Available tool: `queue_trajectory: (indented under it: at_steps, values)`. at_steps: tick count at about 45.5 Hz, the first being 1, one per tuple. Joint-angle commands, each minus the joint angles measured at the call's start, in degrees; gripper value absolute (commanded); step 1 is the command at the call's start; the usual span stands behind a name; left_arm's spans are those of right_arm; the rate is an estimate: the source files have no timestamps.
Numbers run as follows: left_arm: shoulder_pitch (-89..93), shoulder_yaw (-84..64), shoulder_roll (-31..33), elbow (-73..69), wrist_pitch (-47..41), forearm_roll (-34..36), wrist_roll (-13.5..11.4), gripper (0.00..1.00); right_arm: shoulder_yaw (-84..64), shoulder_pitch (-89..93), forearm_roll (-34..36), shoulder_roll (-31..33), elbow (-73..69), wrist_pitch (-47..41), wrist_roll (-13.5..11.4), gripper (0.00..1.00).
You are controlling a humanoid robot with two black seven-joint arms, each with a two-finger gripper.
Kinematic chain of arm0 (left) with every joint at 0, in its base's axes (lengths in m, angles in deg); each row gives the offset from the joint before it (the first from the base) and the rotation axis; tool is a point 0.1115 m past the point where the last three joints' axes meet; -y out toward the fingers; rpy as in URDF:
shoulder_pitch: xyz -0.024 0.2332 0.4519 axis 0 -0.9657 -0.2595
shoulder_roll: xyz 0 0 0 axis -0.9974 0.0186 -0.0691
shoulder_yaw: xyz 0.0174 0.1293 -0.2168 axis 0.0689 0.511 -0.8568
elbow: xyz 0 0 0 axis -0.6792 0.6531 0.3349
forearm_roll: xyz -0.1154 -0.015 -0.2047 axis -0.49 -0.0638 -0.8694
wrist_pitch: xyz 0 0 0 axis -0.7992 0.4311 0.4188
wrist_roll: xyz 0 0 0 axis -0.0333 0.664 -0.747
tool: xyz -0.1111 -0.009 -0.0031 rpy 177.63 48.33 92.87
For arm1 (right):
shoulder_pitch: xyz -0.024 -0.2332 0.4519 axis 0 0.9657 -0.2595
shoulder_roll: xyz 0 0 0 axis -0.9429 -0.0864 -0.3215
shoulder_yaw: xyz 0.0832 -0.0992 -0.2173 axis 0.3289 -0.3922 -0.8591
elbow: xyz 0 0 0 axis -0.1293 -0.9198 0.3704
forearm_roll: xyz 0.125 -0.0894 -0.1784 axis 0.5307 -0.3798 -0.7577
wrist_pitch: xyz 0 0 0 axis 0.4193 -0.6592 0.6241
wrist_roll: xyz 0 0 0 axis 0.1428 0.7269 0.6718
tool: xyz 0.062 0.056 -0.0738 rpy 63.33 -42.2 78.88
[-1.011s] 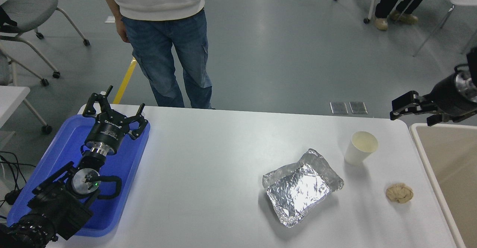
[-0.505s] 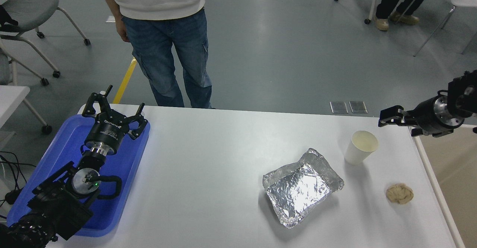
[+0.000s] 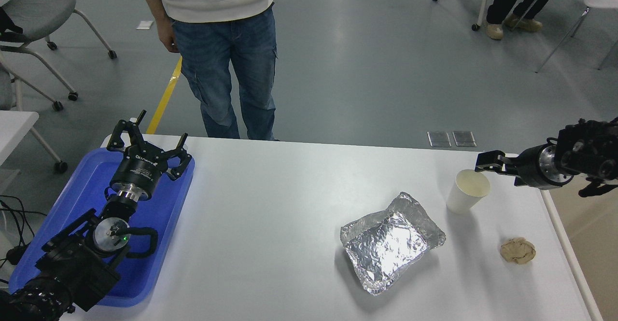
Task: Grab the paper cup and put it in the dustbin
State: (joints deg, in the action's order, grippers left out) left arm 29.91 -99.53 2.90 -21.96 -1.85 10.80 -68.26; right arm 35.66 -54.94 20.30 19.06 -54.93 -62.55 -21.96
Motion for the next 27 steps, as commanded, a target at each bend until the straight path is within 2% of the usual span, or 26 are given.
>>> queue_trajectory:
  at_steps: [1, 8, 15, 22, 27]
  values:
    - [0.0, 0.0, 0.0, 0.0, 0.0, 0.0, 0.1, 1.00, 1.7, 2.8, 0.1, -1.9, 1.9, 2.6, 0.0, 1.00]
    - [0.0, 0.0, 0.0, 0.0, 0.0, 0.0, 0.0, 1.00, 2.8, 5.7, 0.1, -3.1, 4.8, 3.0, 0.0, 1.00]
    - [0.0, 0.0, 0.0, 0.0, 0.0, 0.0, 0.0, 1.00, 2.7, 6.7, 0.1, -3.1, 4.8, 3.8, 0.1, 0.94]
    - [0.0, 0.0, 0.0, 0.0, 0.0, 0.0, 0.0, 1.00, 2.3, 7.3, -0.1, -3.1, 4.8, 4.0, 0.3, 0.70]
    - [0.0, 0.0, 0.0, 0.0, 0.0, 0.0, 0.0, 1.00, 2.0, 7.3, -0.8, -3.1, 4.8, 4.0, 0.4, 0.38]
